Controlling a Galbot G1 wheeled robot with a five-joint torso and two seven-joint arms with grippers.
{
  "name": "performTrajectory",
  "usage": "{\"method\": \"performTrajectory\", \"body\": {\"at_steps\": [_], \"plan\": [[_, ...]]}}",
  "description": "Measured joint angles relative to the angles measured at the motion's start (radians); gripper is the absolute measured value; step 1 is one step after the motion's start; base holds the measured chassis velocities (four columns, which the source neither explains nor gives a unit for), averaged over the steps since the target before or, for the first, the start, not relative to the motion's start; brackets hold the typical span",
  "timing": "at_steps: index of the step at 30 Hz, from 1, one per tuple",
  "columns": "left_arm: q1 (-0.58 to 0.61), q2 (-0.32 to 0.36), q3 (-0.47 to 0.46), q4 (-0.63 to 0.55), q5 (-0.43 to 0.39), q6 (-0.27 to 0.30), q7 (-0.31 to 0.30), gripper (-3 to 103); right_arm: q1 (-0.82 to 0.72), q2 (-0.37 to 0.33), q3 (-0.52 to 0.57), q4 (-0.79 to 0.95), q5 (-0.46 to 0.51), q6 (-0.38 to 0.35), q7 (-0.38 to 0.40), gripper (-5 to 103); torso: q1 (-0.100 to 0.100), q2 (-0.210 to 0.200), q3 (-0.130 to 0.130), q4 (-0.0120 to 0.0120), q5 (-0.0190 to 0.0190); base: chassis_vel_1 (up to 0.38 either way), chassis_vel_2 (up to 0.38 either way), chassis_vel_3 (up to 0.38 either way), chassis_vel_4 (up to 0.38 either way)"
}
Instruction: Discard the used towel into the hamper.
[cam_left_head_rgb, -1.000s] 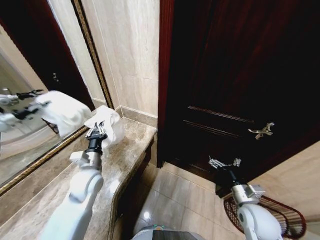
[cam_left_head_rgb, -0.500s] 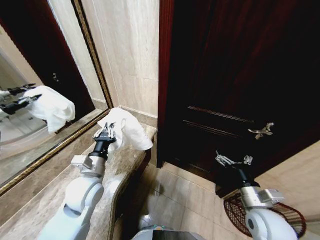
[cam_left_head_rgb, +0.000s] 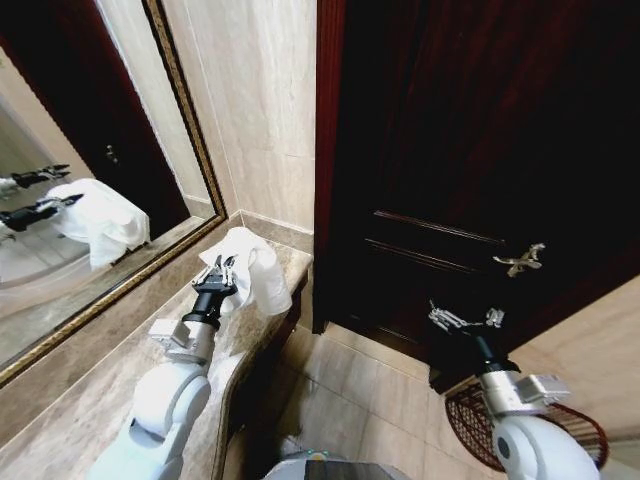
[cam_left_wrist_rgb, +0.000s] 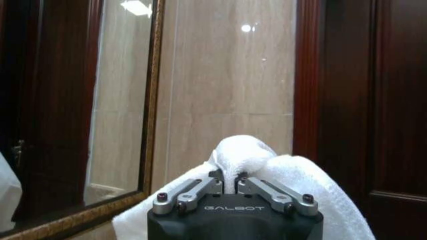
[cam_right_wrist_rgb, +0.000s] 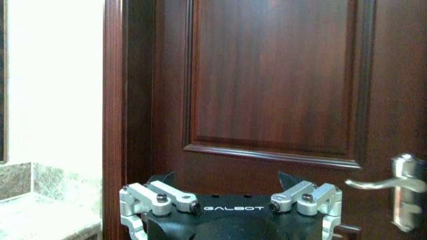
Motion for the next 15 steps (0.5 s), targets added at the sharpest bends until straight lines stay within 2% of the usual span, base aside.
{"method": "performTrajectory", "body": {"at_steps": [8,15], "plan": [[0.0,-0.006,0.002,0.001,0.002,0.0,-0.002,7,-0.005,0.001,-0.005,-0.001,-0.006,0.007,-0.002,100,-0.001,0.0,0.0,-0.0001,-0.0001,0.061,-0.176,-0.07,0.132],[0.004,-0.01,0.001,0.004,0.003,-0.003,-0.003,7,-0.008,-0.003,-0.004,-0.002,-0.006,0.012,-0.002,100,0.0,0.0,0.0,0.0001,-0.0001,0.046,-0.04,-0.028,0.034]]}}
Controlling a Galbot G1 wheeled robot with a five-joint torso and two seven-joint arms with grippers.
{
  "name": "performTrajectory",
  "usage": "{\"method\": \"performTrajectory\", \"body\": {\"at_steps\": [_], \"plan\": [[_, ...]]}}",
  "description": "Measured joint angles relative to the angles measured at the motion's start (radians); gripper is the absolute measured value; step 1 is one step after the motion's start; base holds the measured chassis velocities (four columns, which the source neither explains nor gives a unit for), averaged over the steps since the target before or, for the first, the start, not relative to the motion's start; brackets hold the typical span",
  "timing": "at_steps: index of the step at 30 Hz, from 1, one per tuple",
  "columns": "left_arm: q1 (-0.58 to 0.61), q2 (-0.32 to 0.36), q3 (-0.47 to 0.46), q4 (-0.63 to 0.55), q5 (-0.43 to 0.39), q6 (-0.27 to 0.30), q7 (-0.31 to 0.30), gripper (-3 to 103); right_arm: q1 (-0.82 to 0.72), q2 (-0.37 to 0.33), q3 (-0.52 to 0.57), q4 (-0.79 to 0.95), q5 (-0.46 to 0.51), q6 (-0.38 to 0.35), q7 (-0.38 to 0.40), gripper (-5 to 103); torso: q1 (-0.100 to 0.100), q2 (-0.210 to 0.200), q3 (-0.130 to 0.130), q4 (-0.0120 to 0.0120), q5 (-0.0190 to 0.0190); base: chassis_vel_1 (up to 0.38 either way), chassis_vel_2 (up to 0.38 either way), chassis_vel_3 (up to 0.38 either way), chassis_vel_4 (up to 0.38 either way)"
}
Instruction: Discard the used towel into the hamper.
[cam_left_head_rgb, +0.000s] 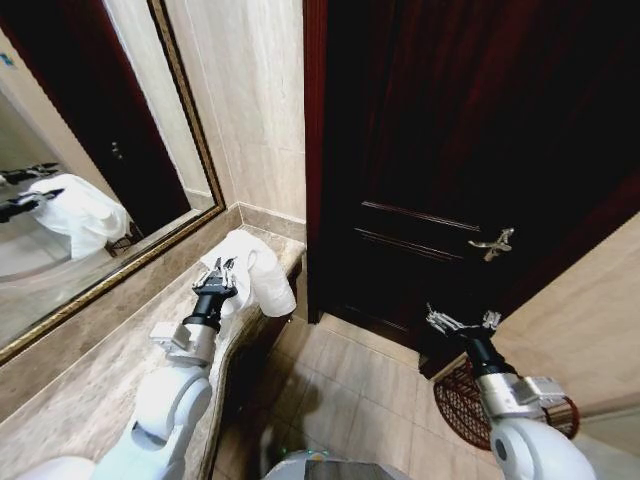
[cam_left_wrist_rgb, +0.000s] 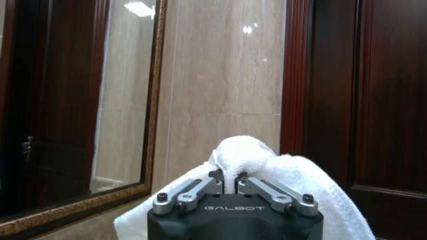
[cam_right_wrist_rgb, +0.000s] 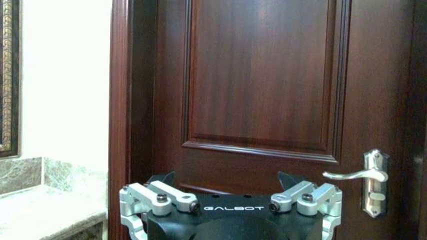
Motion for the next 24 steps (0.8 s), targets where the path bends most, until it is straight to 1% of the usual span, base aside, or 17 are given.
{"method": "performTrajectory", "body": {"at_steps": [9,16,24], "plan": [[0.006,0.002,-0.01,-0.004,-0.001,-0.003,-0.004,7,0.018,-0.007,-0.002,0.0,0.0,-0.009,0.0,100,0.0,0.0,0.0,-0.0001,-0.0001,0.076,-0.07,-0.088,0.068],[0.023,-0.008,-0.015,-0.004,0.005,-0.023,-0.006,7,0.021,-0.019,-0.003,0.0,0.003,-0.014,0.002,100,0.0,0.0,0.0,-0.0001,0.0,0.073,-0.081,-0.071,0.089],[0.053,-0.027,-0.009,-0.008,0.03,-0.043,0.001,7,0.009,-0.026,0.003,0.009,0.009,-0.015,0.005,100,0.0,0.0,0.0,0.0,0.0,0.028,-0.034,-0.029,0.023]]}}
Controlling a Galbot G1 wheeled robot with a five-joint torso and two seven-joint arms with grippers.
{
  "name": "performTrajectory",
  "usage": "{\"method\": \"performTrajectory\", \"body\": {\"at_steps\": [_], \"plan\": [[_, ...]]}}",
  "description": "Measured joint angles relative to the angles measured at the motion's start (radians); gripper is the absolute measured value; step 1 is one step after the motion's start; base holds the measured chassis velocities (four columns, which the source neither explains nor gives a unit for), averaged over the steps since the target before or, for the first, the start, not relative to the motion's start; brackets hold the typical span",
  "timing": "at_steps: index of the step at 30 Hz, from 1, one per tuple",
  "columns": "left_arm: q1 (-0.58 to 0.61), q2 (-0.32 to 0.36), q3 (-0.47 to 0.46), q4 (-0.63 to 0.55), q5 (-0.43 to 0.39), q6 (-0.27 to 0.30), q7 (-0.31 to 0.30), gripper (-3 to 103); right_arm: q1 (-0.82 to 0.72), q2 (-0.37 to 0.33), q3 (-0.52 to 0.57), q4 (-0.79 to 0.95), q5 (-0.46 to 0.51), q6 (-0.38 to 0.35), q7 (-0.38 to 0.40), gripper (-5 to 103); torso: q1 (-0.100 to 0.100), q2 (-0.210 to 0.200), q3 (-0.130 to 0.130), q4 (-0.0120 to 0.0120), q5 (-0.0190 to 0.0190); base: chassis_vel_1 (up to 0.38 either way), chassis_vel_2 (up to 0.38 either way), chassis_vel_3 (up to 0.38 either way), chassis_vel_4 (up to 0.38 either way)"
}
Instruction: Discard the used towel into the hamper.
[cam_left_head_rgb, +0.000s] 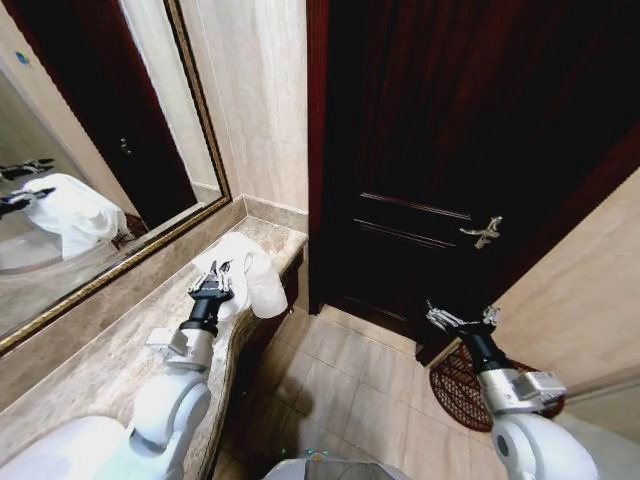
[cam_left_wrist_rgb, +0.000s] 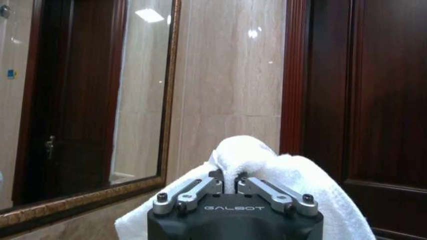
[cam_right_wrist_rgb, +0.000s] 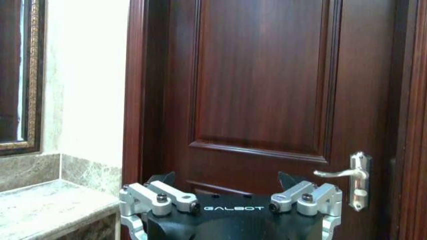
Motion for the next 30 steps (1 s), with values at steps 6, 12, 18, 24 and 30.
{"method": "performTrajectory", "body": {"at_steps": [6,12,18,24,30], "plan": [[-0.002,-0.014,-0.007,0.002,0.002,-0.011,0.01,7,-0.001,0.0,0.0,0.001,0.001,0.0,0.0,100,0.0,0.0,0.0,0.0,0.0,0.009,-0.007,-0.005,0.006],[0.003,-0.039,-0.015,0.007,0.009,-0.036,0.017,7,0.008,0.001,-0.001,-0.006,0.001,0.0,0.006,100,0.0,0.0,0.0,0.0,0.0,0.0,0.0,0.0,0.0],[-0.003,-0.054,-0.004,0.02,0.041,-0.051,0.04,7,0.01,0.026,-0.003,-0.026,-0.004,0.007,0.007,100,0.0,0.0,0.0,0.0001,0.0,0.0,0.0,0.0,0.0],[-0.032,-0.064,0.01,0.059,0.072,-0.074,0.05,7,0.008,0.034,-0.001,-0.043,-0.01,0.014,0.02,100,0.0,0.0,0.0,0.0,0.0,0.0,0.0,0.0,0.0],[0.01,-0.091,0.0,0.065,0.07,-0.076,0.048,7,-0.008,0.06,0.028,0.0,-0.01,-0.028,0.068,100,0.0,0.0,0.0,0.0001,-0.0002,0.0,0.0,0.0,0.0]]}}
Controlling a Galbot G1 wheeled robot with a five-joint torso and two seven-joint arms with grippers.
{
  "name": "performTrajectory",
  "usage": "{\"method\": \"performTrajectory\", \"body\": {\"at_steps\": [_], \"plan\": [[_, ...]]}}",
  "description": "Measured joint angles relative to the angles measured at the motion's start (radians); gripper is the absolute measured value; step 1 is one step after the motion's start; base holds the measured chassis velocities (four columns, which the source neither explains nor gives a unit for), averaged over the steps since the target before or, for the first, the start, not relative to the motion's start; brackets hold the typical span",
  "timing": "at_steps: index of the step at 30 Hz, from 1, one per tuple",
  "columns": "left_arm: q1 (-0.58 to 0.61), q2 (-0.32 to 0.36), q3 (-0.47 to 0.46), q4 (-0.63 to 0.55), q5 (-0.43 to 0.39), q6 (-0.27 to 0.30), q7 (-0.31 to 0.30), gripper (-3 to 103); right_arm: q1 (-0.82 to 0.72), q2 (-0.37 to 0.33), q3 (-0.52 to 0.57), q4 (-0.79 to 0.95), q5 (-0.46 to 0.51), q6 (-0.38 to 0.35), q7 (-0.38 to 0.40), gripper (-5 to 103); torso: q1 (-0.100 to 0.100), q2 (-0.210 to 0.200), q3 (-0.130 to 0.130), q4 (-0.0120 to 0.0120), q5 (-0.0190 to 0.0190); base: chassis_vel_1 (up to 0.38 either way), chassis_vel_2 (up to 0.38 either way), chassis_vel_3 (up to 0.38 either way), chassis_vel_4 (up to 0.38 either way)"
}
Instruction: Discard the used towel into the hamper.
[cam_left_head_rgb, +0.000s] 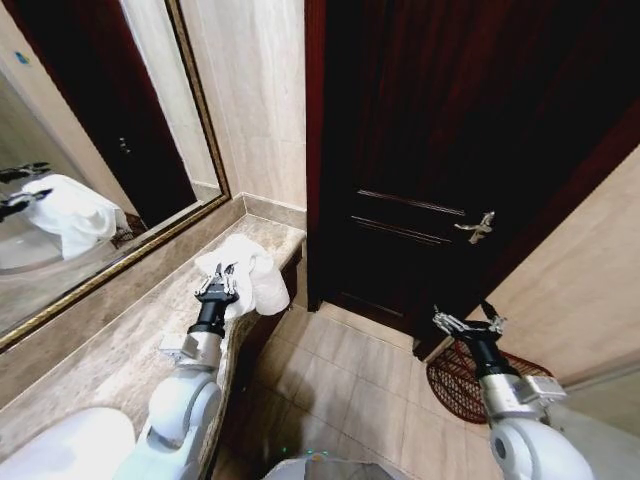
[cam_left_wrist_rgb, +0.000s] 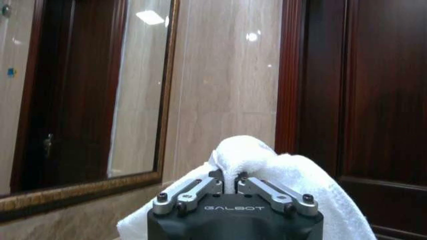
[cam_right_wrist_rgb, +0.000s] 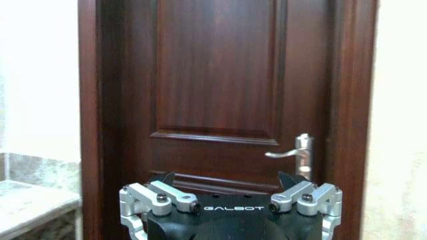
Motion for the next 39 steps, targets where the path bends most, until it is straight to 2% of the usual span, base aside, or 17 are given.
{"method": "performTrajectory", "body": {"at_steps": [5,8,21,31,39], "plan": [[0.003,-0.004,-0.014,0.015,-0.011,-0.02,0.0,7,-0.004,0.003,0.012,0.003,0.003,0.003,0.005,100,0.0,0.0,0.0,0.0,0.0001,-0.029,-0.032,-0.032,-0.027],[-0.014,-0.015,-0.015,0.04,0.004,-0.039,0.0,7,0.005,0.002,0.012,-0.02,0.002,0.031,0.004,100,0.0,0.0,0.0,-0.0003,0.0001,-0.043,-0.059,-0.063,-0.059],[-0.01,-0.043,-0.009,0.023,0.037,-0.067,0.008,7,0.002,-0.017,0.008,-0.048,0.0,0.085,0.003,100,0.0,0.0,0.0,-0.0001,0.0001,-0.054,-0.059,-0.051,-0.06],[0.007,-0.039,-0.022,0.0,0.04,-0.08,0.008,7,0.004,0.01,-0.014,-0.038,-0.021,0.098,-0.009,100,0.0,0.0,0.0,0.0,0.0001,-0.044,-0.055,-0.057,-0.06],[0.009,-0.003,-0.032,-0.004,0.019,-0.083,0.008,7,0.014,0.036,-0.014,-0.024,-0.041,0.09,-0.012,100,0.0,0.0,0.0,-0.0001,0.0,-0.065,-0.056,-0.054,-0.049]]}}
